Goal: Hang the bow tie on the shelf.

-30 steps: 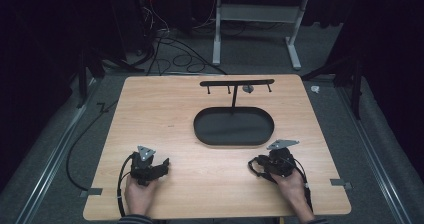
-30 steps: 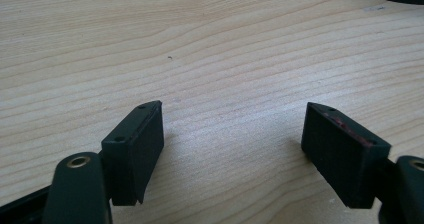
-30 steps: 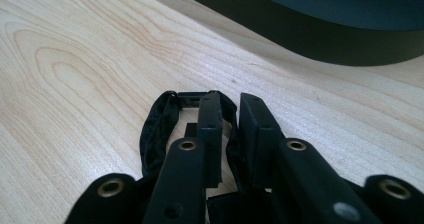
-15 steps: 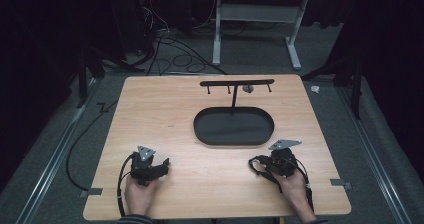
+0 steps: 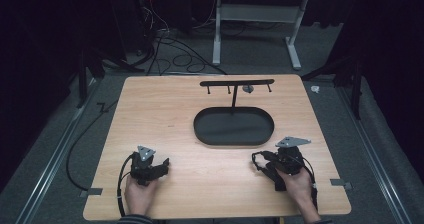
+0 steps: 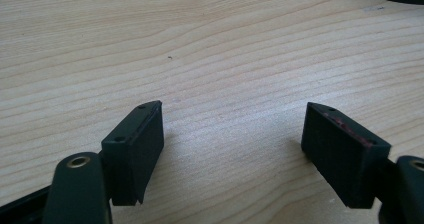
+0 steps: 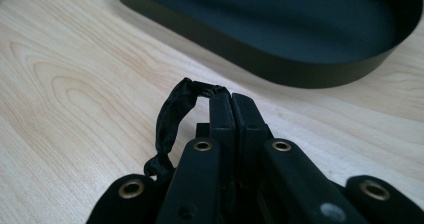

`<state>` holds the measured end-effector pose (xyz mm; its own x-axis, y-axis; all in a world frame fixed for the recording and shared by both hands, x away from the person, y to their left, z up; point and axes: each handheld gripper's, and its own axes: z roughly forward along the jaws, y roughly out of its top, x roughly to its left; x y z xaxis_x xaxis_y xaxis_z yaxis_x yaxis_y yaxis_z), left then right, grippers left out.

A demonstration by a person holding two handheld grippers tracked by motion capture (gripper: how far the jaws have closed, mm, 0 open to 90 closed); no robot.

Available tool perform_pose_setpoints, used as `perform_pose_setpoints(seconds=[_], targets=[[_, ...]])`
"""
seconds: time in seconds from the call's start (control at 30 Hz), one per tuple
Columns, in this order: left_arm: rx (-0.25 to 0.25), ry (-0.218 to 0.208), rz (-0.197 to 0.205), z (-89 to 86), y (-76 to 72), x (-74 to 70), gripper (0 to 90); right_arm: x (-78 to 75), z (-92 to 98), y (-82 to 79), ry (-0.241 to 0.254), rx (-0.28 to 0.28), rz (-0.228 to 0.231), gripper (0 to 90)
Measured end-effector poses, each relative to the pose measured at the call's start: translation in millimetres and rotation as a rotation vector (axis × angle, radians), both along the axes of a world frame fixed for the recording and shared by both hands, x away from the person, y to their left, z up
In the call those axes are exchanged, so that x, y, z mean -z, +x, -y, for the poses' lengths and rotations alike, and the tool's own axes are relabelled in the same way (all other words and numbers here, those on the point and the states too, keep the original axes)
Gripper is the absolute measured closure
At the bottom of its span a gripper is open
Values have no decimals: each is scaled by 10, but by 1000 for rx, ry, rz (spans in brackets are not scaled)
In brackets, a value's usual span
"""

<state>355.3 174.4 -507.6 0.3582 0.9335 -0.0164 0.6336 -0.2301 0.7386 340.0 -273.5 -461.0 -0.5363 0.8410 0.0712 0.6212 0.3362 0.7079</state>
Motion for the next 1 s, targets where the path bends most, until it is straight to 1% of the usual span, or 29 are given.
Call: perform_pose_setpoints(seconds=[0.03, 0.13, 0.43, 0.53, 0.63, 0.77, 0.83, 1.0], targets=[[0, 0, 0, 0, 0, 0, 253, 0, 0, 0, 0, 0, 0, 900], [-1, 1, 1, 0, 0, 1, 253, -79, 41, -9, 9, 12, 29, 900], [0, 0, 0, 0, 0, 0, 253, -207, 65, -20, 14, 20, 61, 900], [-1, 0, 1, 1, 0, 1, 253, -290, 63, -22, 16, 19, 91, 900], [0, 0, 0, 0, 0, 0, 253, -334, 68, -20, 21, 21, 102, 900], [0, 1, 0, 0, 0, 0, 253, -420, 72, -6, 24, 28, 126, 900], [0, 0, 0, 0, 0, 0, 253, -470, 71, 18, 22, 29, 129, 900], [0, 0, 0, 0, 0, 0, 253, -544, 68, 55, 20, 29, 150, 900]])
